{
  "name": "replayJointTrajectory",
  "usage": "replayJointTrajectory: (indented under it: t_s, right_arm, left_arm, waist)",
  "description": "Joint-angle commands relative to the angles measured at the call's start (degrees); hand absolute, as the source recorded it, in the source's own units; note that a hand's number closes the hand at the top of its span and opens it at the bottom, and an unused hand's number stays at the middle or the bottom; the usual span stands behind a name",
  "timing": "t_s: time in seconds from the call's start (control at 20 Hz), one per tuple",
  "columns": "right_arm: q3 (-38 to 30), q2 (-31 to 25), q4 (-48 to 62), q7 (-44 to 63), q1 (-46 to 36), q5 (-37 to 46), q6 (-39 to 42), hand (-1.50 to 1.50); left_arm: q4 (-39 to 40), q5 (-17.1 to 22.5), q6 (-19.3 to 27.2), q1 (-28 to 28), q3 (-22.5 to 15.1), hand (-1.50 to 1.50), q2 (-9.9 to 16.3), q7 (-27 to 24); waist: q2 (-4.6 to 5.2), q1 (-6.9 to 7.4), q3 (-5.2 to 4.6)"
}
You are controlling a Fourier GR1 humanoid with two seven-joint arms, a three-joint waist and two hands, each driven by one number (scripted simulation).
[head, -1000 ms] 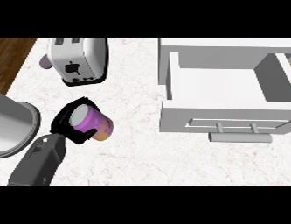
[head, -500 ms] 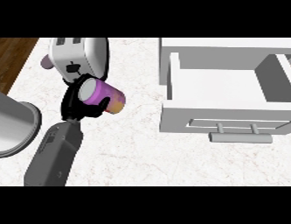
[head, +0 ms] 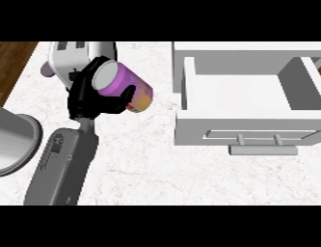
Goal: Pick up the can, place it into the drawer and close the drawer
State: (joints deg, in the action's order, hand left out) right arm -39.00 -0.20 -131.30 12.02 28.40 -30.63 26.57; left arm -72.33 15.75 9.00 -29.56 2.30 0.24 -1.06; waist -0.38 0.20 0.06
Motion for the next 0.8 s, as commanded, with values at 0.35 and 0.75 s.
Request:
replayJointTrajectory:
  t_s: [0.35, 0.75]
  right_arm:
    - [-2.13, -1.54, 0.11, 2.38, -1.16, -2.88, 1.51, -1.50]
    - [-0.43, -0.46, 0.53, 2.83, -2.97, -1.20, 0.11, -1.50]
  left_arm:
    - [-3.94, -3.22, 12.31, -12.88, -4.38, 1.50, -0.23, 11.21]
    - [4.51, -0.96, 16.89, -21.25, -8.18, 1.50, -0.23, 9.72]
  waist:
    - [0.36, -1.01, -0.05]
    - [0.43, -1.11, -0.05]
